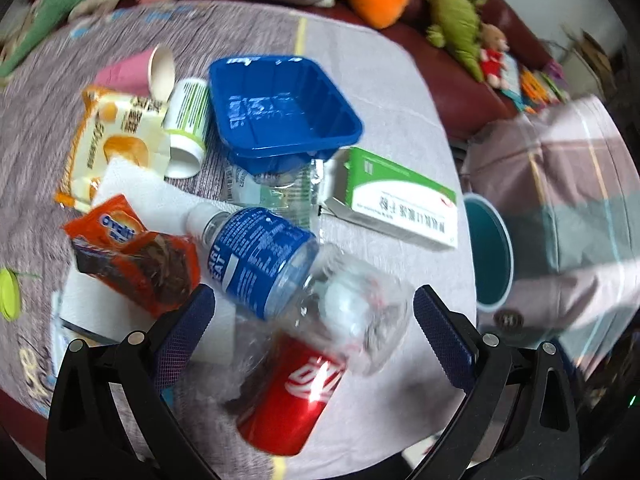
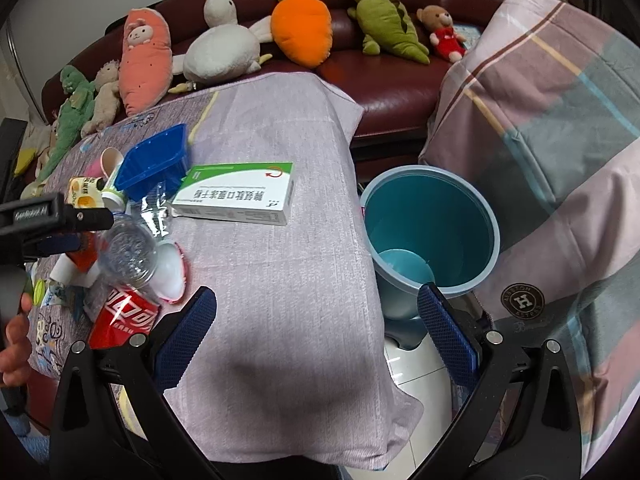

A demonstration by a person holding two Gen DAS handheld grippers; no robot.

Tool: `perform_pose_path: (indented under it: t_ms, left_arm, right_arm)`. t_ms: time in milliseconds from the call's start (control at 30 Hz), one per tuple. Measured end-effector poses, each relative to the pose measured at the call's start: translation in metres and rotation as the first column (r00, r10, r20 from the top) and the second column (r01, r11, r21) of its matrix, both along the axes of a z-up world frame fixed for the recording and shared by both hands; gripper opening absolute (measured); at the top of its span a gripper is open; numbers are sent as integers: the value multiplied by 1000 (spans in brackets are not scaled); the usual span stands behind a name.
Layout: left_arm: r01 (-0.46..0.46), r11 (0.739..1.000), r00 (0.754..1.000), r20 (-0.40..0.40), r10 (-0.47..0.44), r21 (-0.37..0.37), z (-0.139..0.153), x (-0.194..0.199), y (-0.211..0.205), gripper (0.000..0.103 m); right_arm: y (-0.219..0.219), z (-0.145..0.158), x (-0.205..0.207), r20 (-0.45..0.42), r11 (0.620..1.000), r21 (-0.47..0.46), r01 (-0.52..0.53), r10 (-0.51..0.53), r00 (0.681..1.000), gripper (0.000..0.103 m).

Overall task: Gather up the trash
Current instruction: 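Reach the left tool toward the Pocari Sweat bottle and the right tool toward the medicine box, then grasp the Pocari Sweat bottle with the left tool while the right tool grasps the green medicine box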

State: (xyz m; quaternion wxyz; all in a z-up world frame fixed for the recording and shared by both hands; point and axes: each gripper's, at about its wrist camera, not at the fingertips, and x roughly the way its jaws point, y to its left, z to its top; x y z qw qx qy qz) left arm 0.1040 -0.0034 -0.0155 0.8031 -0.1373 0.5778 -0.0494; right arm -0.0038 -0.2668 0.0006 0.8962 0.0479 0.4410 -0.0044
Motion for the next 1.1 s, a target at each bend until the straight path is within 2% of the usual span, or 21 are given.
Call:
perform_pose_path:
  t_ms: [100, 433, 600, 633, 733, 833, 967, 1000, 1100]
  left_arm:
    - [-42, 999, 998, -56, 42, -6, -11, 10, -3, 99]
    - [-112, 990, 990, -78, 119, 89, -26, 26, -10, 100]
    - [-161, 986, 984, -74, 165, 45, -33, 31, 0, 98]
    - [-153, 986, 986, -54, 157, 61, -31, 29, 0, 91]
    - [-101, 990, 994, -38, 105, 97, -30, 24, -1, 80]
    - [-78, 992, 996, -43, 83, 100, -31, 20, 2, 76]
    - [-55, 990, 997, -48, 62, 133, -36, 17, -3, 79]
    - [-51, 989, 997, -58, 59, 138, -38, 19, -6, 83]
    - [-19, 992, 992, -124, 35, 125, -53, 19, -12, 86]
  right_arm:
    - [-6, -5, 10, -14, 1000, 9, -5, 6, 1000, 97]
    - [-10, -12, 41, -46, 998, 15, -60, 61, 997, 97]
    - [-8, -17, 48, -59, 996, 38, -76, 79, 995, 97]
    - [-8, -18, 48, -63, 996, 45, -81, 83, 995, 97]
    - [-7, -20, 48, -68, 995, 48, -89, 92, 993, 97]
    - [-8, -23, 49, -78, 994, 56, -89, 93, 993, 97]
    - [-7, -24, 51, -83, 994, 66, -92, 97, 992, 97]
    - [-6, -24, 52, -84, 993, 65, -95, 101, 991, 97]
    - [-2, -24, 56, -91, 991, 58, -118, 123, 988, 97]
